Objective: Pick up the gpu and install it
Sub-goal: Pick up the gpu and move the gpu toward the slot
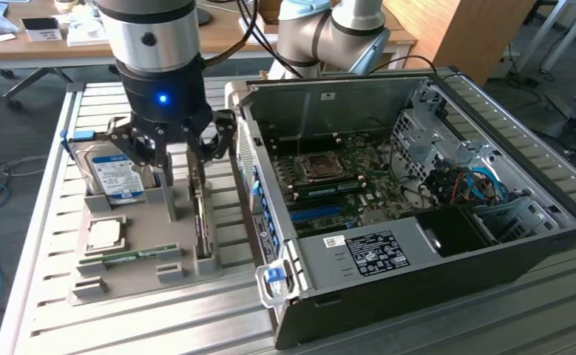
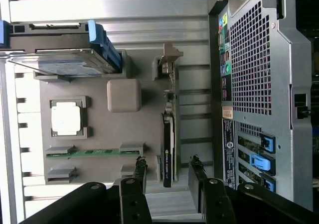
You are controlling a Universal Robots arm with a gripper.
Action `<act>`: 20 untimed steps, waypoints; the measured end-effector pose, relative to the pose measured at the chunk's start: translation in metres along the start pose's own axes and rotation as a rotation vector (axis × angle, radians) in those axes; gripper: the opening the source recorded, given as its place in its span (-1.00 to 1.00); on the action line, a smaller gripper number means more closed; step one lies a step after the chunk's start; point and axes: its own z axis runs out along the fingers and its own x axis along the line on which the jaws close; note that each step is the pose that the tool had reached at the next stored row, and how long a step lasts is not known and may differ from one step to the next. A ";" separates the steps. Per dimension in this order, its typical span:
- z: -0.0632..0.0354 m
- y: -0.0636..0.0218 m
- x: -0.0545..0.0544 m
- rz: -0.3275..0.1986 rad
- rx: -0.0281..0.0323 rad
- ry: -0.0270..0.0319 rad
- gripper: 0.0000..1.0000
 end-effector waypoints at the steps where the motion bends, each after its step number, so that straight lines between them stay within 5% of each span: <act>1: 0.0016 -0.0001 0.000 0.000 -0.0003 -0.0002 -0.05; 20: 0.0084 -0.0003 -0.001 0.000 -0.0005 -0.0001 -0.05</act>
